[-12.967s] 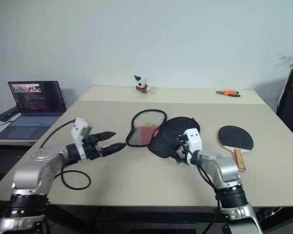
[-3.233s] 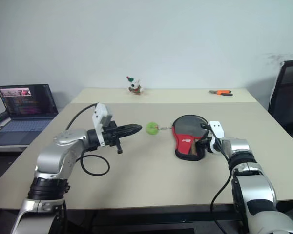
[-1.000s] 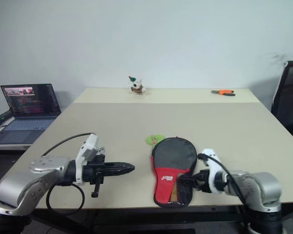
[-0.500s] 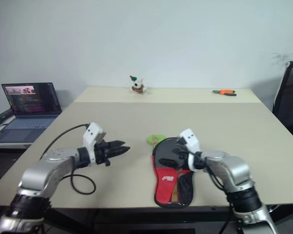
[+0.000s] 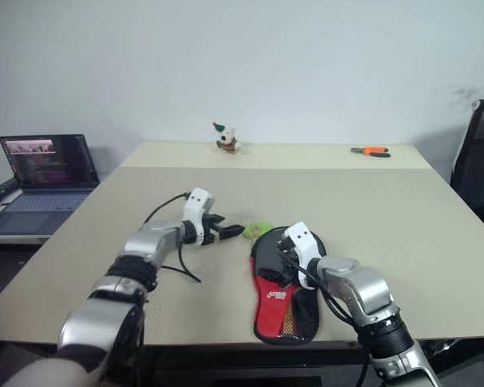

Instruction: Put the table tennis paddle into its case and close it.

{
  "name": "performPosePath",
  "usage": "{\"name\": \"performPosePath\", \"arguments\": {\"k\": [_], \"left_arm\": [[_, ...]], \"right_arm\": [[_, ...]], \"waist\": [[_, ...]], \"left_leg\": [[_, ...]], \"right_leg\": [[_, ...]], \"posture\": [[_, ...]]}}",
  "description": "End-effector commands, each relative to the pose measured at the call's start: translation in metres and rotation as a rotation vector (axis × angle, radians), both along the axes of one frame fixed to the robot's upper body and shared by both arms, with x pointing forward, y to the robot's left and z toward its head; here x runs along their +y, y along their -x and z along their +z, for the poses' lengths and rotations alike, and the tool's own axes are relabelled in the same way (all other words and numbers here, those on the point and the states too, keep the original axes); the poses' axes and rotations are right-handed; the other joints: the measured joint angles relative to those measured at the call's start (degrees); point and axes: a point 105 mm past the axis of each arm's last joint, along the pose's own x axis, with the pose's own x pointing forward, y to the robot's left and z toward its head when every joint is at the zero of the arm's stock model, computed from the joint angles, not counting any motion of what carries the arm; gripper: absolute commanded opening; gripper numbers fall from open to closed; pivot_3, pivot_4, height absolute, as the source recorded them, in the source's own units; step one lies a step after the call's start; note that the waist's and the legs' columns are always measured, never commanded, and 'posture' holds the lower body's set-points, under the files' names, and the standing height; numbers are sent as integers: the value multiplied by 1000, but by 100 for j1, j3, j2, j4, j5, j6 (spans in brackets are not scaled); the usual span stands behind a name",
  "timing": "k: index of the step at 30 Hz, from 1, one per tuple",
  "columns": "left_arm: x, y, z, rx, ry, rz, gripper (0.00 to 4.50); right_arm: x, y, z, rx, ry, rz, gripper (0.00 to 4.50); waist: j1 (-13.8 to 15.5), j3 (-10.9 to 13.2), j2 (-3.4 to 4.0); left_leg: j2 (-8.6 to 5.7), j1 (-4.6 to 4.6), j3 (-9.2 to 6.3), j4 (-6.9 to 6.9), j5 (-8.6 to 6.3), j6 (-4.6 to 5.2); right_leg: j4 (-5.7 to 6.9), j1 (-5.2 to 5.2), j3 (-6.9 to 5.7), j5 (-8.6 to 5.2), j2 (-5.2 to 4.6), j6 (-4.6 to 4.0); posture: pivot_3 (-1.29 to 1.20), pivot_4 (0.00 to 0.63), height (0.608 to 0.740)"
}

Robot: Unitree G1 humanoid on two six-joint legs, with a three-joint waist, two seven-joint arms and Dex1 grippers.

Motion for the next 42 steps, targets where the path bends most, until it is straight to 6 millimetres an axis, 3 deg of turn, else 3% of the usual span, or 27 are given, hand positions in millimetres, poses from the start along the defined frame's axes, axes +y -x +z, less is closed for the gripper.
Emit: {"name": "performPosePath", "arguments": {"k": [1, 13, 14, 17, 26, 28, 32, 37, 42], "left_arm": [[-13, -9, 10, -28, -30, -3, 4486], [-32, -5, -22, 1, -225, -47, 4486], [-33, -5, -24, 0, -238, -51, 4323], [-37, -4, -28, 3, -239, -54, 3579], [-41, -1, -35, 16, -221, -62, 381], [-39, -1, -34, 18, -197, -51, 21], [-32, -1, -36, 29, -171, -34, 20], [-17, -2, -39, 35, -175, 23, 20], [-8, -14, -19, -41, -219, 107, 20]], "right_arm": [[4, 1, 7, -32, -21, -14, 4500], [3, 5, 1, -15, -30, -68, 4500], [1, 5, 1, -17, -30, -77, 4500], [-3, 3, 1, -23, -27, -100, 4500], [-5, -1, 6, -53, -25, -123, 4500], [-3, -3, 11, -81, -29, -116, 4500], [4, -7, 15, -118, -16, -110, 4500], [-1, -21, -23, -85, 138, -156, 4500], [-13, -14, -43, -21, 195, -136, 4500]], "waist": [[3, 0, 0], [2, -1, -1], [3, -1, -1], [7, -2, -2], [7, -3, -2], [5, -3, -2], [-9, -3, -2], [-30, -7, -5], [-48, -11, -9]], "left_leg": [[0, -17, -5, 5, 1, -1], [-2, -50, -1, 14, 2, -2], [-2, -50, -1, 16, 2, -2], [-2, -50, -4, 21, 2, -2], [-2, -49, -7, 33, 2, -2], [-2, -49, -7, 39, 2, -2], [-2, -49, -8, 48, 2, -2], [0, -44, -7, 55, 2, -2], [0, -35, -4, 76, 2, -1]], "right_leg": [[2, -13, -8, 0, 0, -1], [17, -53, -7, 1, -2, -2], [18, -52, -7, 1, -2, -2], [21, -49, -10, 1, -2, -2], [27, -44, -13, 1, -1, -2], [30, -43, -14, 2, -2, -2], [37, -43, -13, 2, -1, -2], [51, -43, -13, 2, 1, -2], [77, -39, -7, 2, 1, -2]], "posture": [[0, 150, 740], [0, 150, 740], [0, 150, 740], [0, 150, 740], [0, 150, 740], [0, 150, 740], [0, 150, 740], [0, 150, 740], [0, 150, 740]]}}
